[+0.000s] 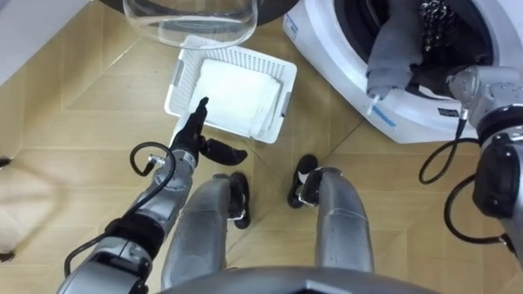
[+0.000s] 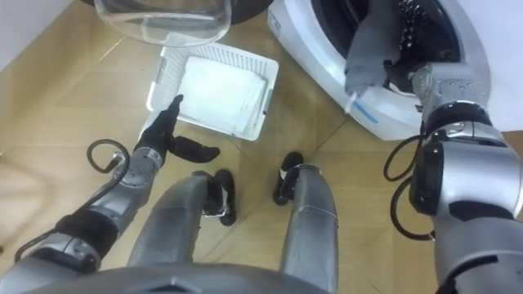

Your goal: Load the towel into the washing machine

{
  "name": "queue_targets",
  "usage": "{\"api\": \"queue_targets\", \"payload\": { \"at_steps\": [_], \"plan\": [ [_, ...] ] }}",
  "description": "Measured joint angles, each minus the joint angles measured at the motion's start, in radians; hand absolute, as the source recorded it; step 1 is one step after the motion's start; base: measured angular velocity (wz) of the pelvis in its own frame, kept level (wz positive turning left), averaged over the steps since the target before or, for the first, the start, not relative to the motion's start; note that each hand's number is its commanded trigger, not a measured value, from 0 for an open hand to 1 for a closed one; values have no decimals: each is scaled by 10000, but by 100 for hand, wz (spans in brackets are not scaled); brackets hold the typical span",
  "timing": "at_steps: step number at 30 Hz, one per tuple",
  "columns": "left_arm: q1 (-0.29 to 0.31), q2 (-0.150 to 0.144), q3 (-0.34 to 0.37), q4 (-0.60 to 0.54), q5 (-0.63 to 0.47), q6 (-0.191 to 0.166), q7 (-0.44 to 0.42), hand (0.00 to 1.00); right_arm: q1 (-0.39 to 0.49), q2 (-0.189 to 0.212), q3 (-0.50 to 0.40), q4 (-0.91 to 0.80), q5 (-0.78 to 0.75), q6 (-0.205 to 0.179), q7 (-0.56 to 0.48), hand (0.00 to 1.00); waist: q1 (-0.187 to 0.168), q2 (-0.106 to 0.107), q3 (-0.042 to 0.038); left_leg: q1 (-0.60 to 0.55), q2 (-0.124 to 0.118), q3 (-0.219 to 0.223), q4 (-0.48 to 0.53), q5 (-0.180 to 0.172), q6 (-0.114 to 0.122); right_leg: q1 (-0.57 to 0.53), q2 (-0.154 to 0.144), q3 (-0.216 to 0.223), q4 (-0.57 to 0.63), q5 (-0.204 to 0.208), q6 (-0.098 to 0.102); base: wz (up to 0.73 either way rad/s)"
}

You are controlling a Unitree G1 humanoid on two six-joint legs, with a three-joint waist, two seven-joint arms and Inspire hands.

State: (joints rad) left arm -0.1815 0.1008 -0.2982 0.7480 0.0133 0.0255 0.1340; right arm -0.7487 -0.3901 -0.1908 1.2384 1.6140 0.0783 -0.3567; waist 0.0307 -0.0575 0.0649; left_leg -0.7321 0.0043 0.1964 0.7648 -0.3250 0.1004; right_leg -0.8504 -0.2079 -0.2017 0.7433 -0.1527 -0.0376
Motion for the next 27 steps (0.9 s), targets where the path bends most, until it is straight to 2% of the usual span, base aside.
{"api": "queue_targets", "payload": {
  "at_steps": [11, 13, 15, 17, 20, 23, 26, 27],
  "plan": [
    [-108, -138, 168, 84, 214, 151, -217, 0, 35, 51, 3, 1, 277, -64, 123, 0, 96, 63, -17, 140, 1, 111, -113, 18, 20, 40, 37, 90, -42, 41, 16, -2],
    [-108, -162, 200, 188, 476, 229, -380, 0, 283, 70, 3, 2, 279, -142, 471, 0, 237, 72, -20, 279, 28, 115, -265, 59, 10, 197, 91, 59, -237, 113, 18, -5],
    [-103, -178, 203, 277, 668, 317, -402, 0, 528, 72, 4, 0, 280, -251, 752, 0, 365, 105, -39, 417, 60, 97, -393, 72, -6, 375, 146, 32, -420, 147, 31, -2],
    [-120, -135, 206, 433, 668, 331, -484, 0, 698, 74, 6, -8, 268, -369, 957, 0, 408, 200, -94, 479, 82, 13, -513, 95, -16, 532, 200, -55, -652, 210, 44, 0],
    [-243, -34, 215, 1073, 677, 334, -766, 0, 1381, 168, 21, -8, 268, -594, 1645, 0, 549, 244, -116, 981, 51, -93, -1029, 211, -45, 1112, 205, -303, -1129, 318, 73, 5],
    [-198, 190, 378, 1630, 680, 340, -959, 0, 2143, 285, 21, 306, 208, -655, 2592, 0, 556, 286, -140, 1570, 54, -247, -1583, 299, -108, 1806, 383, -476, -1759, 393, 162, 7],
    [65, 513, 565, 2008, 664, 307, -981, 0, 3224, 542, 130, 586, -274, -656, 3304, 0, 505, 377, -193, 2184, 125, -451, -2018, 329, -164, 2602, 612, -587, -2355, 435, 239, 9],
    [118, 600, 598, 2257, 665, 306, -963, 0, 3602, 668, 272, 723, -535, -688, 3533, 0, 467, 455, -244, 2387, 131, -526, -2211, 339, -181, 2861, 652, -685, -2582, 450, 263, 6]
  ]
}}
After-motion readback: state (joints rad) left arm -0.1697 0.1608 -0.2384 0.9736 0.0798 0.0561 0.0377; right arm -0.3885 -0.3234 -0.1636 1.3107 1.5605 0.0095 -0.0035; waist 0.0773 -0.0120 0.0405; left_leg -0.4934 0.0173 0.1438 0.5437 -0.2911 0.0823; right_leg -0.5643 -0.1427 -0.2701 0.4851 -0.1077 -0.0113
